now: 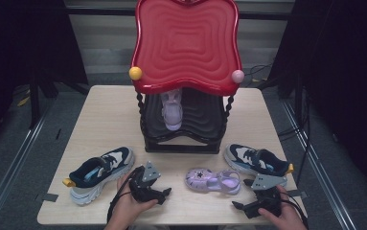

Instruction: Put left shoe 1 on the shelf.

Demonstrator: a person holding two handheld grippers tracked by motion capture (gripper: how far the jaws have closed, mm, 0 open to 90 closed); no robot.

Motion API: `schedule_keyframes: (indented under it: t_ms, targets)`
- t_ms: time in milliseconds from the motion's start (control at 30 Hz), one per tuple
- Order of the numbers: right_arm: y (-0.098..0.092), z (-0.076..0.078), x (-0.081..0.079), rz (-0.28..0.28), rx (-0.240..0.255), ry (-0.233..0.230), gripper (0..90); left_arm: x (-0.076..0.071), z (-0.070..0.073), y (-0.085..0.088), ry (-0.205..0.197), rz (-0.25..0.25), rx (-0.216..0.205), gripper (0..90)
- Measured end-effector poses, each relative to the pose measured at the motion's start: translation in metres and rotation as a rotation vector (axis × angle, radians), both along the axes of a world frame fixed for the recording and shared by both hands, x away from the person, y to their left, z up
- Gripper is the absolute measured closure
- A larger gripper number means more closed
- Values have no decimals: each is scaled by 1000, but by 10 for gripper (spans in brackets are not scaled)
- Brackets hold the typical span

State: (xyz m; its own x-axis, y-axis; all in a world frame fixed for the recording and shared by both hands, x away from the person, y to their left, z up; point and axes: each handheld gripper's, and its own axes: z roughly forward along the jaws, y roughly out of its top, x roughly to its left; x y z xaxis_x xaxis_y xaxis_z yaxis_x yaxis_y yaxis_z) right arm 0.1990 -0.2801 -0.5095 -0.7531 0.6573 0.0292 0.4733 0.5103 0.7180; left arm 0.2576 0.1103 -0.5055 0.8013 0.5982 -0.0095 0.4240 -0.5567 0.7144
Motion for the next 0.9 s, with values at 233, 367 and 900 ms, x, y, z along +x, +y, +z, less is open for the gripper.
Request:
schedule_keyframes:
  t_ms: [233, 367, 900]
  targets:
    - [0, 0, 0, -2, 1, -1, 94, 1, -2, 1, 2, -6, -16, 144]
    - [-1, 0, -1, -1, 0, 1, 97, 1, -2, 1, 3, -11, -11, 132]
    - [-8, 19, -2, 33, -20, 42, 153, 1, -2, 1, 5, -10, -14, 132]
